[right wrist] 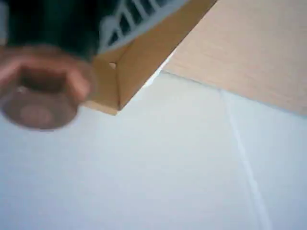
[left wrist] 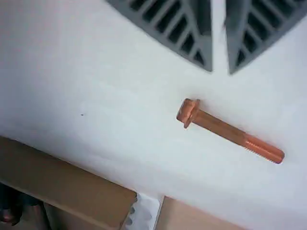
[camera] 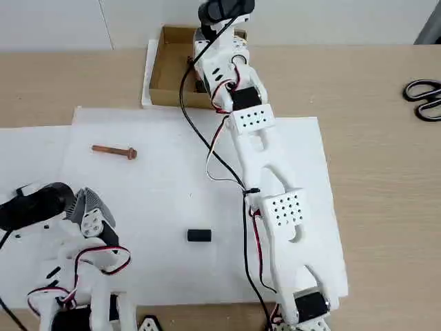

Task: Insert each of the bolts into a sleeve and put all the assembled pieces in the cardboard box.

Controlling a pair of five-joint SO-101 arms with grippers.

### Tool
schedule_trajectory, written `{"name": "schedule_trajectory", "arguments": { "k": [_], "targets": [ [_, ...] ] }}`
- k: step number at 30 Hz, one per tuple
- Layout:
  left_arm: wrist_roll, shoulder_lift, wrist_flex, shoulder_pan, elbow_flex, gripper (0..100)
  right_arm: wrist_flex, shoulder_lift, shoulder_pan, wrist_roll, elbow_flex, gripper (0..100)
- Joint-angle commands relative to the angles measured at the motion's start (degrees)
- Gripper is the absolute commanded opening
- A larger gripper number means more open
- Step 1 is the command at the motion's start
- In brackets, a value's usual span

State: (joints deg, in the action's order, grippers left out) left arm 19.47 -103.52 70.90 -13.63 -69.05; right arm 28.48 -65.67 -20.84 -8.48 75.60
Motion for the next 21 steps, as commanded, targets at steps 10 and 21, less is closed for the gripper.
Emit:
{"name": "schedule_trajectory", "arguments": {
  "k": [10,21],
  "targets": [
    [0.0,-0.4,0.2,-0.1,0.4,1,2.8,1.4,-0.4,5.5,4.4,23.1],
    [0.3,-0.4,0.6,-0.2,3.5,1,22.5,1.5,-0.7,5.2,21.2,23.1]
  ]
}}
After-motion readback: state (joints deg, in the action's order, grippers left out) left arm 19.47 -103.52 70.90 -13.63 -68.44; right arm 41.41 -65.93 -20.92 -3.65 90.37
